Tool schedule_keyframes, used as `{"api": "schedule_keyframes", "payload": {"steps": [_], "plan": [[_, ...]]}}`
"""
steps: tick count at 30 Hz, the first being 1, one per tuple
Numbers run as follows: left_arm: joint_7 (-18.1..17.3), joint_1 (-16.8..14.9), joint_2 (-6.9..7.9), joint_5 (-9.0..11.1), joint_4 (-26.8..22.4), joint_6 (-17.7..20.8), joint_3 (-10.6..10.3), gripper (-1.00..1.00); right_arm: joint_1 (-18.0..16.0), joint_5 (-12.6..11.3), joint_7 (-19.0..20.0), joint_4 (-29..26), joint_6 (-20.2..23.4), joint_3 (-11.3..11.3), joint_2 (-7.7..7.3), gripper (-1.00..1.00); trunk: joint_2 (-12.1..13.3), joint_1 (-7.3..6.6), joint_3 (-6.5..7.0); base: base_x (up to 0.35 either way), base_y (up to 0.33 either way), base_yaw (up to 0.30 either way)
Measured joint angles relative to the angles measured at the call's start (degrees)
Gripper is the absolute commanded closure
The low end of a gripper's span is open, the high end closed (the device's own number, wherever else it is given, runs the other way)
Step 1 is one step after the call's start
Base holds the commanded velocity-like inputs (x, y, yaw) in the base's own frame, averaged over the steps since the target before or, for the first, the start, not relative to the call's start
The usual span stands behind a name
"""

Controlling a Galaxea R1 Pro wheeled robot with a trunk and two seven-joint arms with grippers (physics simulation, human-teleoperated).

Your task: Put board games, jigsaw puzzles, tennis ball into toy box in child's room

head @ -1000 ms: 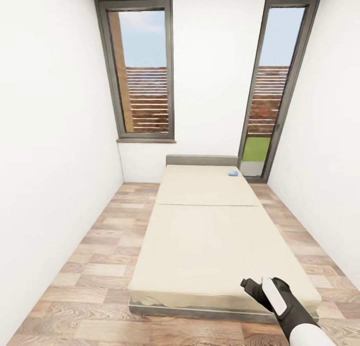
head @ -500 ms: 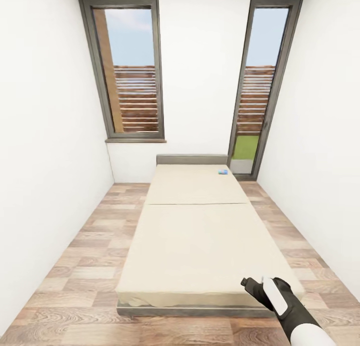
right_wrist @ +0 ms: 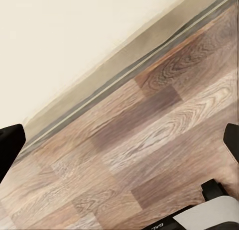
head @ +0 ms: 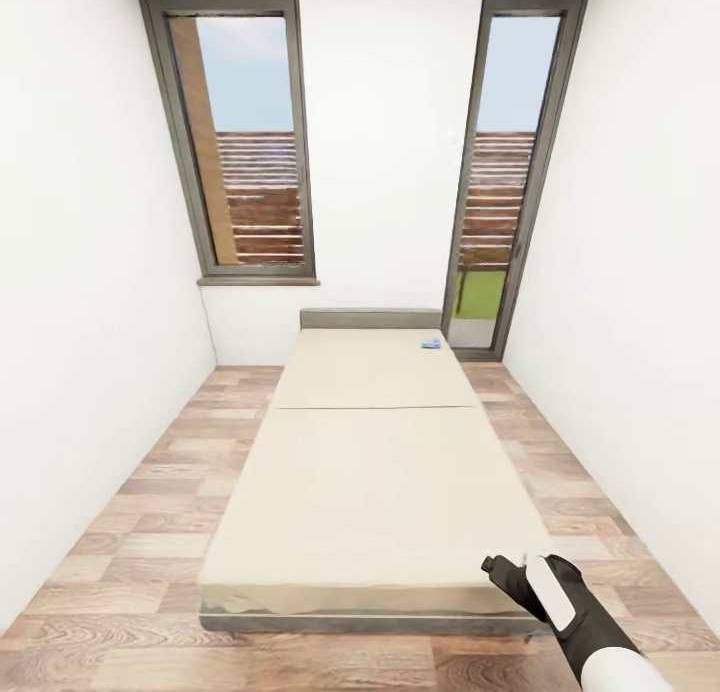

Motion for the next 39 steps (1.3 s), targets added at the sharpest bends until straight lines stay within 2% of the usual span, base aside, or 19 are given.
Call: {"api": "schedule_keyframes", "payload": {"steps": [10,29,39], "plan": [[0.01,0.00,-0.16,0.00,-0.08,-1.29,0.03,-1.00,0.00,0.00,-0.03,-0.01,0.14,0.03,-0.02,-1.00,0.00,-0.02,0.00,0.064,-0.294,0.000],[-0.01,0.00,-0.10,0.00,-0.08,-1.68,0.04,-1.00,0.00,-0.01,-0.03,0.00,0.15,0.03,0.01,-1.00,0.00,-0.02,0.00,0.221,-0.207,0.000],[-0.01,0.00,-0.18,0.00,-0.09,-1.69,-0.04,-1.00,0.00,-0.01,0.01,0.07,0.33,0.03,-0.04,-1.00,0.01,0.00,-0.19,0.058,-0.190,0.042]]}}
